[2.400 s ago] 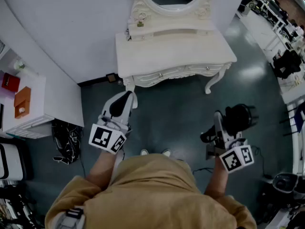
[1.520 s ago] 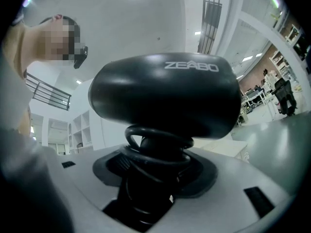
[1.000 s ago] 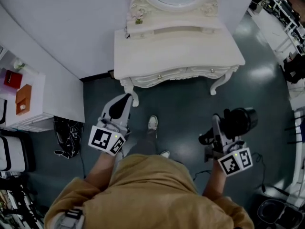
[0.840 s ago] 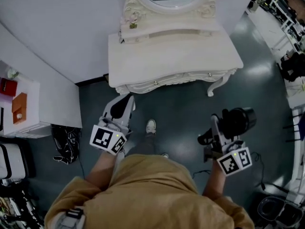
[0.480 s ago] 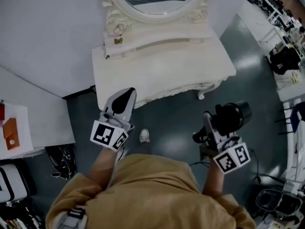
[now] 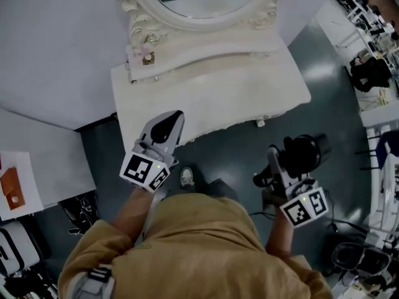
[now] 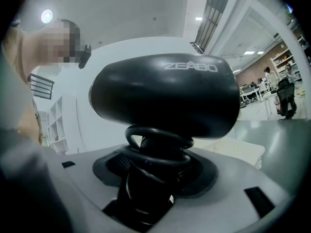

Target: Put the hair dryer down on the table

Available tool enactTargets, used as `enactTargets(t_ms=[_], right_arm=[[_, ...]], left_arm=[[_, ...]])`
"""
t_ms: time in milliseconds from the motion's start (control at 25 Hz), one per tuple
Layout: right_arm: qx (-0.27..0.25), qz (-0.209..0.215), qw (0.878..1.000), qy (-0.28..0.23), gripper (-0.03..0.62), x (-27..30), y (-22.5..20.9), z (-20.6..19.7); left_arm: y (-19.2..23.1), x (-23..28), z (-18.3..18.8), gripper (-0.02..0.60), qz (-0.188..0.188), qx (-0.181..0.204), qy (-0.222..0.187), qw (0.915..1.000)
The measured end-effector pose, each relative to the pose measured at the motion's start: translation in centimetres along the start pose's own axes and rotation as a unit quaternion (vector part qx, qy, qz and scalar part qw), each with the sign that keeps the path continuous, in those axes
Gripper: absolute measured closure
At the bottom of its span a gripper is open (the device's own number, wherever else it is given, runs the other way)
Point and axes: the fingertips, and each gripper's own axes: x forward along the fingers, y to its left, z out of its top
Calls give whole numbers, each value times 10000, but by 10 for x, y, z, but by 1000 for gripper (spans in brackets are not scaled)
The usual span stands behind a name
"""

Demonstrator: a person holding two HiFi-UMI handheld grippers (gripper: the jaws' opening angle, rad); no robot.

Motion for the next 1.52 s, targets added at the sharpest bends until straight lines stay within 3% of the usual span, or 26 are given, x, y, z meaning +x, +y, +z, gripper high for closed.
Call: enactTargets(t_ms=[240, 720, 1120, 1520], right_arm=[[-27, 45, 10000, 43, 341, 23, -37, 9], [89, 545, 9983, 184, 341, 73, -119, 36], [159, 734, 9958, 527, 340, 105, -142, 22], [79, 823, 9925, 898, 341, 135, -141, 5]], left_arm=[[-5, 41, -4, 578, 7, 26, 37, 10000], [-4, 101, 25, 577, 763, 410, -206, 9960], [-4, 130, 29, 578, 889, 539, -166, 9944], [10, 114, 35, 577, 1142, 503, -248, 9919]])
